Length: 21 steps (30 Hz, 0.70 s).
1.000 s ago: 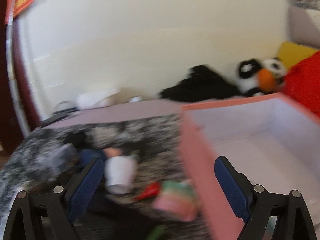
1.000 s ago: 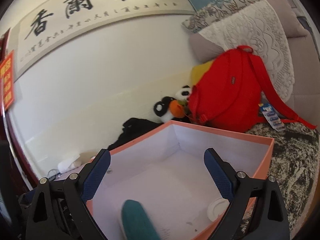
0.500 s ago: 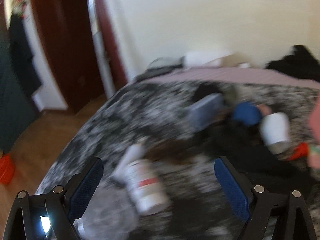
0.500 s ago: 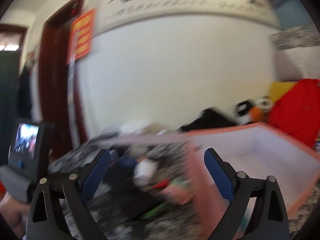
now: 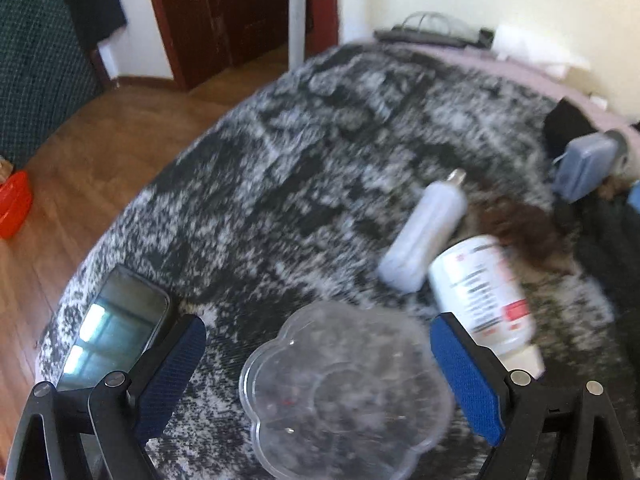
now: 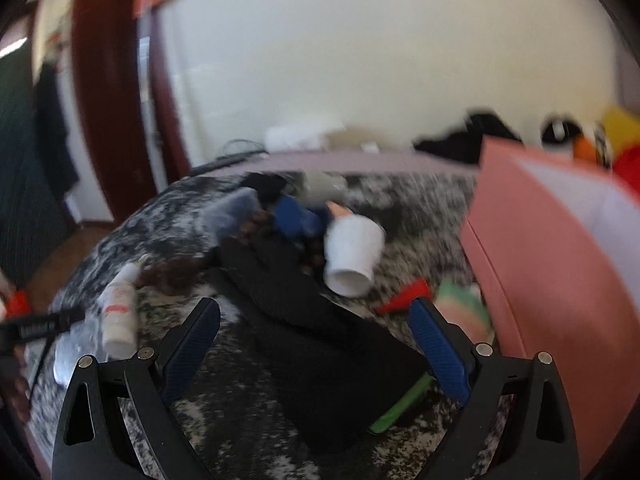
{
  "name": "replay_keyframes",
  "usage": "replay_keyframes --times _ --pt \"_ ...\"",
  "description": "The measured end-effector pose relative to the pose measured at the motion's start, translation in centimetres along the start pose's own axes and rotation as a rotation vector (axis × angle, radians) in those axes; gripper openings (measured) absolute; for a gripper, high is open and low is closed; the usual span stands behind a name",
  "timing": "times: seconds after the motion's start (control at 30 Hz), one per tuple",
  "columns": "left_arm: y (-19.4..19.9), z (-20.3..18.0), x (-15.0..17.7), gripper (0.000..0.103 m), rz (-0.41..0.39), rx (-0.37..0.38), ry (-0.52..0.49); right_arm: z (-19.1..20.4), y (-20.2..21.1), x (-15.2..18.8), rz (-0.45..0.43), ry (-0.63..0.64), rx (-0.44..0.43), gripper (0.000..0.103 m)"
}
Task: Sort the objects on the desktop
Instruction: 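Grasp the clear flower tray with the left tool while the right tool grasps the black glove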
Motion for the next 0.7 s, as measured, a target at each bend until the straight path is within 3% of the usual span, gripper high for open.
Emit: replay_keyframes --times 0.13,0.4,0.5,0.7 --pt "-0.7 0.1 0.4 0.095 0.021 0.025 0.022 -2.5 -0.7 -0.6 0.029 -0.084 -0.011 0.097" --pt "-1.3 -0.5 1.0 0.095 0.054 0.090 0.080 -3.7 -0.6 -1.6 0.011 -0.103 -0.008 0.097" --pt "-1.0 -1.3 1.2 0.096 0.055 0.096 0.054 -4.2 -0.7 -1.6 0.019 -0.120 -0.005 0.097" --pt "-1.5 -2.7 2.1 0.099 0.047 0.035 -0.043 -4.3 -0.4 -1.7 0.015 -0.129 -0.006 0.097"
Point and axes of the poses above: each gripper's, at about its wrist camera, not at the fingertips, and y roughly against the way its jaws point, z to its left, x to its underside, the point moved 4 cm from there along -y, roughly the way its jaws point, and after that the axes turned 9 degrees about x, right-handed, at the moved point
